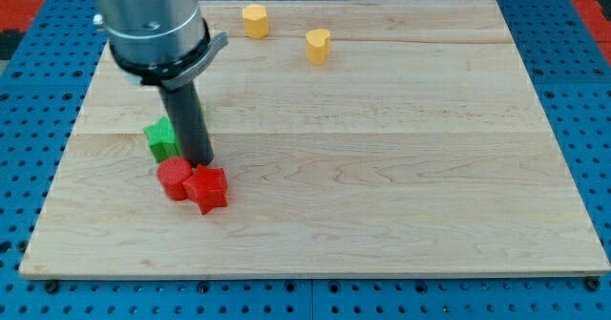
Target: Move the green star and green circle towards the top center of the board
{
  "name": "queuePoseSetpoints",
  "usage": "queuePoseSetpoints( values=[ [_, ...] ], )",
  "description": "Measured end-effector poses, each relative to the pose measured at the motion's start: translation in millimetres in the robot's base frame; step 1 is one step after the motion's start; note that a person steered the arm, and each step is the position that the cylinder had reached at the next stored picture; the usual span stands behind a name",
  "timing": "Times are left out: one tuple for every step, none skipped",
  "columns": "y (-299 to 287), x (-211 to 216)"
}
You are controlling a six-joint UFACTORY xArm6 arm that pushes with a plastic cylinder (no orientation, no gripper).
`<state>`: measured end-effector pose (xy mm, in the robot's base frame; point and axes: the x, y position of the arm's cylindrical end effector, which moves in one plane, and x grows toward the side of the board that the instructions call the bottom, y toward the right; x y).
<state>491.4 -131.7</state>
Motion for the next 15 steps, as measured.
queuePoseSetpoints(
  values=[
    [-33.2,0.1],
    [-66.9,0.1],
    [-81.2,-16.4],
    [-63.6,-60.0],
    [-16.6,-75.1],
    [14.4,-114.4],
    [36.1,-162.1],
    [45.9,-183.3],
    [10.2,-172.7],
    [9.1,-126.1],
    [19.8,-115.4],
    [61.4,-118.0],
    [66.2,-125.2],
    [68.0,-130.0],
    [95.2,-140.7]
  ],
)
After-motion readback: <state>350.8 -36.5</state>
